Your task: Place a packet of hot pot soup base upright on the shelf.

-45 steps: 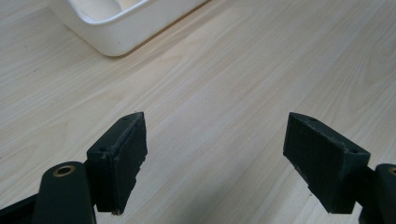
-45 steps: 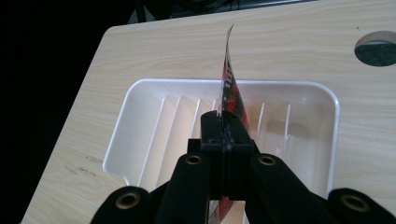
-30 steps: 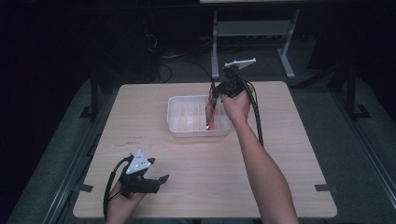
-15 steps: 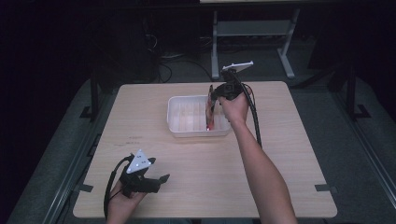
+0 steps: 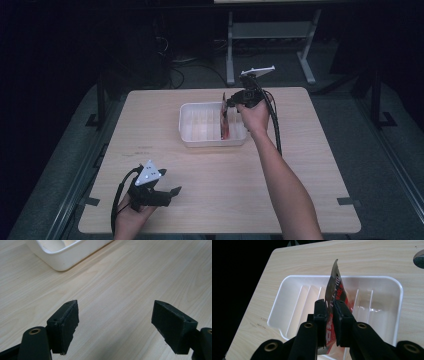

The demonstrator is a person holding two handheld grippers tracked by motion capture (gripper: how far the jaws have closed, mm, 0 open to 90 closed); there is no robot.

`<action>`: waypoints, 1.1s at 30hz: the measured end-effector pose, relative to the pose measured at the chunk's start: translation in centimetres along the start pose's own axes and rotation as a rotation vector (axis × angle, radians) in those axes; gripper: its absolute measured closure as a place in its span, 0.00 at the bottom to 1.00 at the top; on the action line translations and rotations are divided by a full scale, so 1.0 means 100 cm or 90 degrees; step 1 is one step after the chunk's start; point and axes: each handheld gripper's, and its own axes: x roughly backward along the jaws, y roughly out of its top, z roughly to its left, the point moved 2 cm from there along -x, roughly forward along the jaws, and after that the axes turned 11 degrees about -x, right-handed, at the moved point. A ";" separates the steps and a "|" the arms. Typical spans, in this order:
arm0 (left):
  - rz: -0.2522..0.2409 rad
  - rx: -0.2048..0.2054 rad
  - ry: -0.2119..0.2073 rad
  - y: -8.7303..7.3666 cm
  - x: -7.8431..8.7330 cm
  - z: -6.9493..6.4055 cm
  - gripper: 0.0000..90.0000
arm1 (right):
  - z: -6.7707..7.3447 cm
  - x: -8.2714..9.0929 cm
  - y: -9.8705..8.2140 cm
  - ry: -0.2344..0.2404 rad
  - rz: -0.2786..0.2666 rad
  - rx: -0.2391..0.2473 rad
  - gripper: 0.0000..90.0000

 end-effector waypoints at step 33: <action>0.006 0.001 0.003 -0.001 -0.002 0.002 0.24 | -0.023 0.031 -0.011 0.093 0.017 0.020 0.72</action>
